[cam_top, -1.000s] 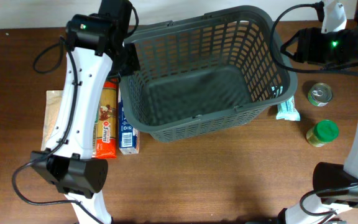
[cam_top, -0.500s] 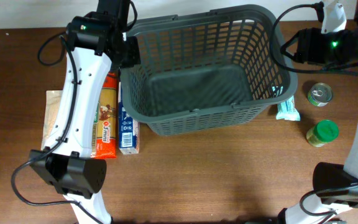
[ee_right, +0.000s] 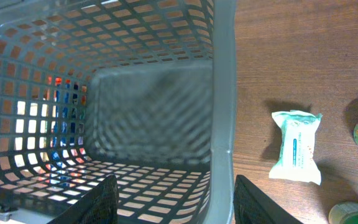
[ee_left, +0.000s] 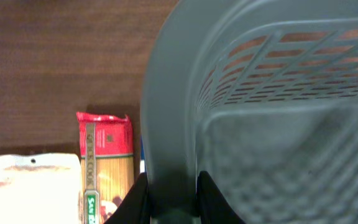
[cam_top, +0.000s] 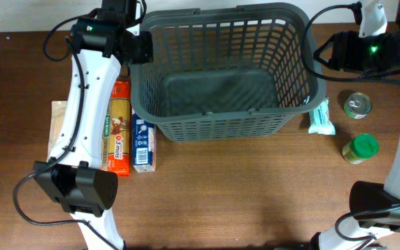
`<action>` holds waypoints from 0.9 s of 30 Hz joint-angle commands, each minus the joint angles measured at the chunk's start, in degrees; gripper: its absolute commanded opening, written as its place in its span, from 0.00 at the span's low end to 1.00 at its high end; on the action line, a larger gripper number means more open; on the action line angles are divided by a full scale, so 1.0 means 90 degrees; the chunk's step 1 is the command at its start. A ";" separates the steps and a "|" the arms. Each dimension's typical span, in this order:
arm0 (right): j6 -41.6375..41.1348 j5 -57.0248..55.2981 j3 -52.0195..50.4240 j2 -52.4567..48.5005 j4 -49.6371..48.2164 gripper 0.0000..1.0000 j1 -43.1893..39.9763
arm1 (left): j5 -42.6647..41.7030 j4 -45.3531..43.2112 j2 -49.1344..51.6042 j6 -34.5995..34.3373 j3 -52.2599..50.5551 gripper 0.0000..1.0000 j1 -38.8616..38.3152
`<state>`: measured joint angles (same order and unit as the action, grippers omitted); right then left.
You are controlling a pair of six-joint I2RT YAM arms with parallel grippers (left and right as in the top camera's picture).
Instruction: Pack container
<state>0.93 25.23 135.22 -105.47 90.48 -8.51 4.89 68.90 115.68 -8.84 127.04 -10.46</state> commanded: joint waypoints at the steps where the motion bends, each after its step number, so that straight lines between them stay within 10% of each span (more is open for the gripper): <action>1: 0.0063 0.0126 0.0121 0.0151 0.0010 0.54 0.0029 | 0.0056 -0.0168 0.0279 0.0372 0.0002 0.11 0.0056; 7: 0.0063 0.0126 0.0121 0.0151 0.0000 0.55 0.0029 | 0.0053 -0.0321 0.0279 0.0420 0.0015 0.16 0.0056; 12: 0.0066 0.0126 0.0121 0.0151 0.0005 0.56 0.0029 | 0.0056 0.0104 0.0274 0.0420 0.0204 0.71 0.0046; 27: 0.0393 -0.0257 0.0126 0.0401 0.0221 0.62 0.0029 | 0.0894 0.1746 -0.0350 0.0393 0.2817 0.83 0.0058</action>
<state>3.14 24.75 135.22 -105.19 92.20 -8.51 11.03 83.77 116.38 -5.56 151.02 -10.41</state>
